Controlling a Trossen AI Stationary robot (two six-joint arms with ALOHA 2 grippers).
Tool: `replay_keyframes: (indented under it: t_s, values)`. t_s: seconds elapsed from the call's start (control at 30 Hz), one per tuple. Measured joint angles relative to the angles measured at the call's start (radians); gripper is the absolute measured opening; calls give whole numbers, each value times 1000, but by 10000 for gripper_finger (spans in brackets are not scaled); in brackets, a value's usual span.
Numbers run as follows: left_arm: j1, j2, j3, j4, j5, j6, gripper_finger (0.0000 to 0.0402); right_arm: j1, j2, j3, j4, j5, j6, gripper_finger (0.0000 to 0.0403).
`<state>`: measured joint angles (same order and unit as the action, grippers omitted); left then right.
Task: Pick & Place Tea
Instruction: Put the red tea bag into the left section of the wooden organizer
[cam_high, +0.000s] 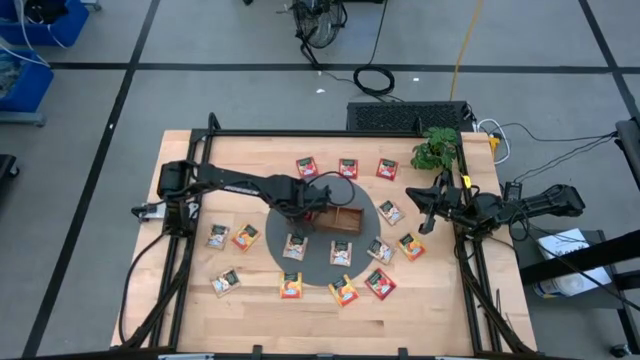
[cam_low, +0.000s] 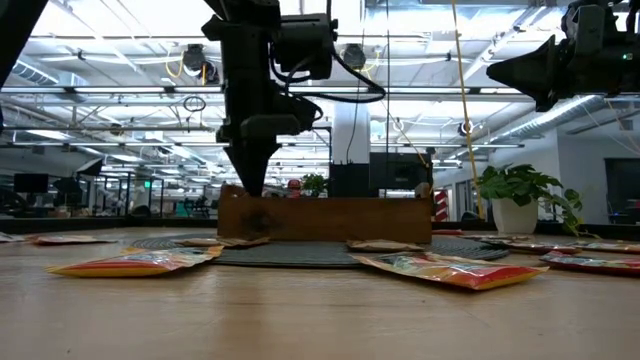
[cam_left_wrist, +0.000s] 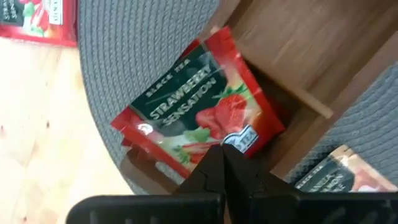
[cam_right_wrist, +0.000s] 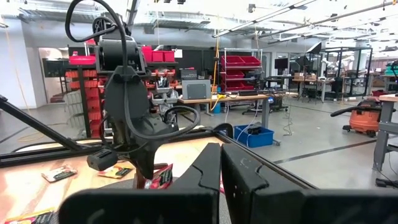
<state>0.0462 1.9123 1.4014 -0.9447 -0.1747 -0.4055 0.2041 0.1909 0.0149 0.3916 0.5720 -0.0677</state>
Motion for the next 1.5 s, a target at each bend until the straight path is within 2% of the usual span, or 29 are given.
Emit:
replay_keyframes:
  t_s: [0.33, 0.73, 1.03, 1.2, 1.5]
  values:
    - [-2, 55, 1, 22, 34, 11, 0, 0, 0, 0, 0, 0, 3, 4]
    - [-22, 12, -2, 140, 41, 34, 1, 0, 0, 0, 0, 0, 3, 4]
    - [-14, -6, -2, 135, -103, 56, 8, 0, 0, 0, -6, 0, 3, 4]
    - [5, -5, -2, 133, -114, 56, 21, 0, 0, 0, -5, 0, 3, 4]
    - [30, -5, -2, 91, -125, 19, 7, 0, 0, 0, -7, 0, 3, 4]
